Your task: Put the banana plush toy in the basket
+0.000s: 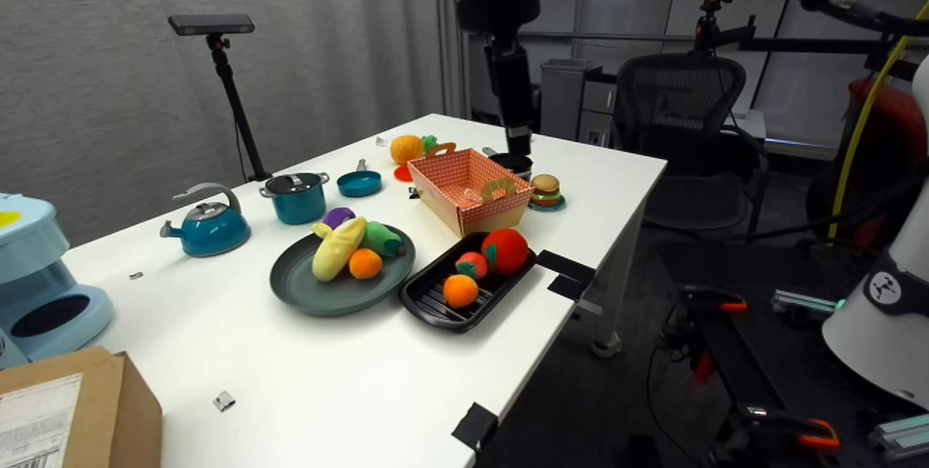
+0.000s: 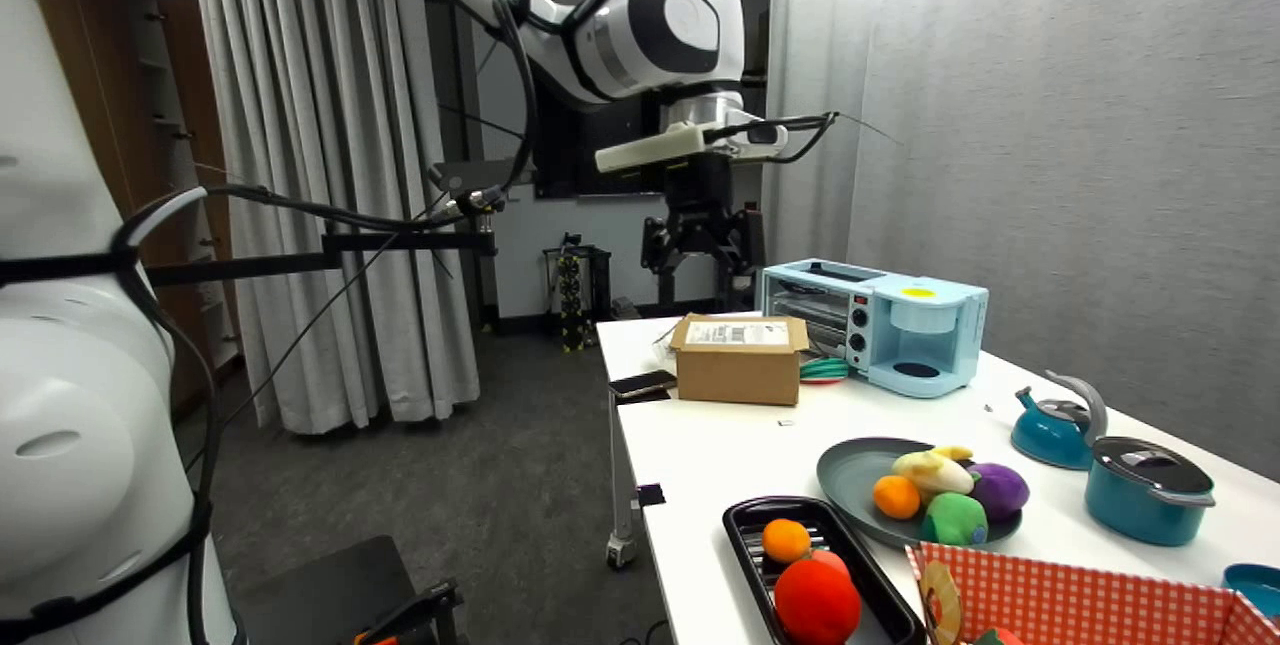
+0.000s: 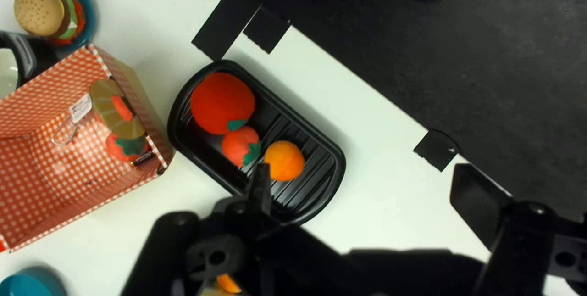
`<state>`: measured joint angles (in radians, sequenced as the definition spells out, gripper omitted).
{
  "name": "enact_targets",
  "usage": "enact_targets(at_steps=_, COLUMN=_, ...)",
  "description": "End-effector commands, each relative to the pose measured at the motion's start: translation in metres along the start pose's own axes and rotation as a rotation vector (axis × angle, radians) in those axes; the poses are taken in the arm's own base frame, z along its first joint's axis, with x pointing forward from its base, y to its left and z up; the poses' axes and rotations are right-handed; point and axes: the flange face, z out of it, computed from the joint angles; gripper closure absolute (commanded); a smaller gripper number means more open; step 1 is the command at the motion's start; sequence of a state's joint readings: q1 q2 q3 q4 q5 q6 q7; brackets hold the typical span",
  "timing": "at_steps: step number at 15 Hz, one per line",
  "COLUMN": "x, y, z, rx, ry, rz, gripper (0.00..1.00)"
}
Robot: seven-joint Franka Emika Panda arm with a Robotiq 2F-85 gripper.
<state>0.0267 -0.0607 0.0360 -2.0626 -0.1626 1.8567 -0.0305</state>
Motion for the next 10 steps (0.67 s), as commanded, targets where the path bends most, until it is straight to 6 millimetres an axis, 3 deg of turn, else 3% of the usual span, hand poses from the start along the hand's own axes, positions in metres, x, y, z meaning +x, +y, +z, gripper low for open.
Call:
enact_targets(at_steps=1, x=0.049, y=0.020, z=-0.004, rx=-0.031, ry=0.055, rz=0.024, gripper=0.00)
enact_targets(at_steps=6, x=0.096, y=0.051, z=0.004, rx=-0.014, ry=0.136, rz=0.068, gripper=0.00)
enact_targets(at_steps=10, x=0.123, y=0.068, z=0.034, rx=-0.008, ry=0.144, rz=0.093, gripper=0.00)
